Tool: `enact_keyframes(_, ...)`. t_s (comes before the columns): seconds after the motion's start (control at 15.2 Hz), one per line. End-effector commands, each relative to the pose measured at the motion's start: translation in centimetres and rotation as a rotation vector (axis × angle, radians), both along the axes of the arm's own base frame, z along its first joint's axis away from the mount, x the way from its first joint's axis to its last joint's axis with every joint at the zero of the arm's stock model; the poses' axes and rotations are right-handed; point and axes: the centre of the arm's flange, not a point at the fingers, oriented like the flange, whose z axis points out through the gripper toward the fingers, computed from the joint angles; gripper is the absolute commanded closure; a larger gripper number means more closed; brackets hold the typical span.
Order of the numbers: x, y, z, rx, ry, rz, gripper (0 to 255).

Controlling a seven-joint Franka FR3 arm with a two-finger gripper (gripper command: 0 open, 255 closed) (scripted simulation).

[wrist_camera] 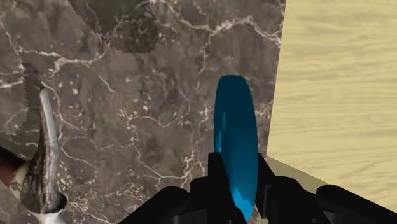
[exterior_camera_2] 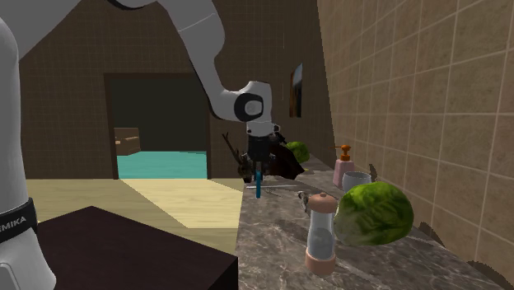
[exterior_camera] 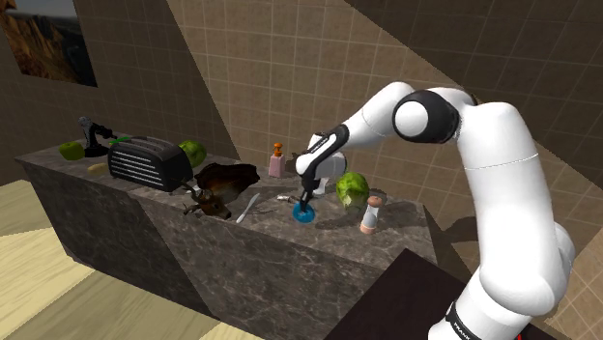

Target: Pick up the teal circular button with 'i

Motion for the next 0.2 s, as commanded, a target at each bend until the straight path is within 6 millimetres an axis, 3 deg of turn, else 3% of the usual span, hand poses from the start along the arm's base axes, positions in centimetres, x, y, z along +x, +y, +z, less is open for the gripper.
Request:
enact_keyframes(0.0, 0.04, -0.06, 1.06, 0.000, 0.000, 0.000, 255)
enact_keyframes(0.13, 0.04, -0.06, 1.14, 0.000, 0.000, 0.000, 255)
